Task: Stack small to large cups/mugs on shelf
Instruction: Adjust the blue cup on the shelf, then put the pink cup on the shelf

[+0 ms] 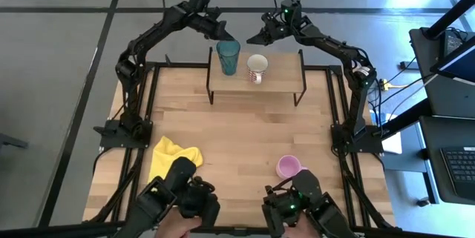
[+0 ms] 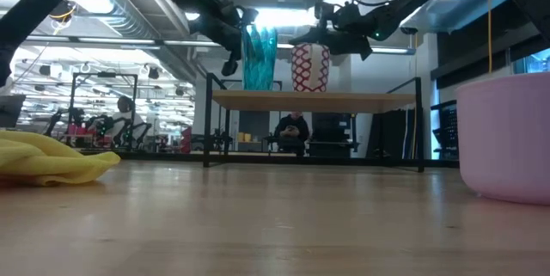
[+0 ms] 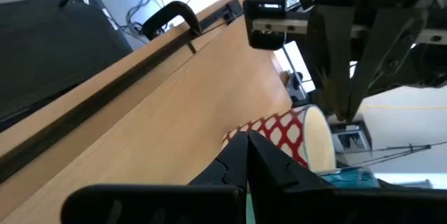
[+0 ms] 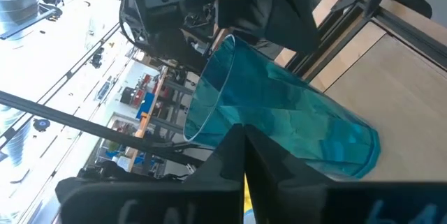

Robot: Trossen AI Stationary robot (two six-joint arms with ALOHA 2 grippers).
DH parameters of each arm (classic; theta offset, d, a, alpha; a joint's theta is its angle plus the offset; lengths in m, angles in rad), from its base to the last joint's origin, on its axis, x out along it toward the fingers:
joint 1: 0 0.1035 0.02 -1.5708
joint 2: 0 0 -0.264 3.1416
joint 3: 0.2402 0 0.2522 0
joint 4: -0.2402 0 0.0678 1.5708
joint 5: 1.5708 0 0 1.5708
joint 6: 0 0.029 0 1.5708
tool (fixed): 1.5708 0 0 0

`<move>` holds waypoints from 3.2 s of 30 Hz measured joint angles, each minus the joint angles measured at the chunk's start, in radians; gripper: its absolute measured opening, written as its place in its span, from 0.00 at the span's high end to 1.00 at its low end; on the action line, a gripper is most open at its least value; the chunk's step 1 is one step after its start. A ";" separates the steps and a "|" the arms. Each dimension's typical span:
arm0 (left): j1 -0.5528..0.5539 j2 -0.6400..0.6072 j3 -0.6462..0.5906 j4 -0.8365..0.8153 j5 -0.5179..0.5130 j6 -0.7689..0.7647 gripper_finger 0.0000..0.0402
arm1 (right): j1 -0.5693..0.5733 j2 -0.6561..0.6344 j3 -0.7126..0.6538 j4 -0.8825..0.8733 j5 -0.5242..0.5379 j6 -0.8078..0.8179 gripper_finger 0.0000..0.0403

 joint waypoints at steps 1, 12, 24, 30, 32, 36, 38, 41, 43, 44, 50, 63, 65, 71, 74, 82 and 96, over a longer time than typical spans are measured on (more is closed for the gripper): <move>0.003 0.001 0.000 -0.003 0.000 0.007 1.00 | 0.000 0.000 0.000 -0.003 0.000 -0.001 0.99; 0.046 0.019 -0.001 0.000 0.095 0.087 1.00 | 0.000 0.000 0.000 -0.007 0.004 0.002 0.99; 0.019 0.019 -0.001 -0.062 0.210 0.163 1.00 | -0.006 0.000 0.000 -0.007 0.025 0.002 0.99; 0.006 0.019 -0.001 -0.138 0.209 0.220 1.00 | -0.005 0.000 0.000 -0.007 0.025 0.002 0.99; 0.007 0.019 -0.001 -0.155 0.207 0.227 1.00 | -0.006 0.000 0.000 -0.007 0.025 0.002 0.99; 0.007 0.019 -0.001 -0.173 0.172 0.227 1.00 | -0.006 0.000 0.000 -0.007 0.025 0.004 0.99; 0.007 0.019 -0.001 -0.192 0.171 0.233 1.00 | -0.005 0.000 0.000 -0.007 0.025 0.003 0.99; 0.007 0.019 -0.001 -0.225 0.170 0.257 1.00 | -0.006 0.000 0.000 -0.007 0.025 0.003 0.99; 0.007 0.019 -0.001 -0.241 0.169 0.274 1.00 | -0.006 0.000 0.000 -0.007 0.025 0.002 0.99; 0.007 0.019 -0.001 -0.245 0.164 0.278 1.00 | -0.006 0.000 0.000 -0.007 0.025 0.002 0.99; 0.008 0.019 -0.001 -0.249 0.162 0.279 1.00 | -0.011 0.000 0.000 -0.007 0.025 0.000 0.99; 0.008 0.019 0.000 -0.255 0.185 0.290 1.00 | -0.029 0.000 0.000 -0.007 0.025 -0.002 0.99; 0.008 0.019 0.000 -0.255 0.140 0.291 1.00 | -0.031 0.000 0.000 -0.006 0.025 -0.003 0.99; 0.026 0.019 0.000 -0.257 -0.138 0.274 1.00 | -0.075 0.000 0.000 -0.006 0.024 -0.022 0.99; 0.034 0.005 0.000 -0.250 -0.228 0.271 1.00 | -0.121 0.000 0.000 -0.006 -0.006 -0.020 0.99; 0.032 -0.152 0.000 -0.204 -0.502 0.301 1.00 | -0.228 -0.022 -0.001 0.027 -0.128 -0.081 0.99; -0.207 -0.602 0.002 -0.407 -1.153 0.233 1.00 | -0.275 -0.377 0.000 -0.325 0.000 -0.577 0.99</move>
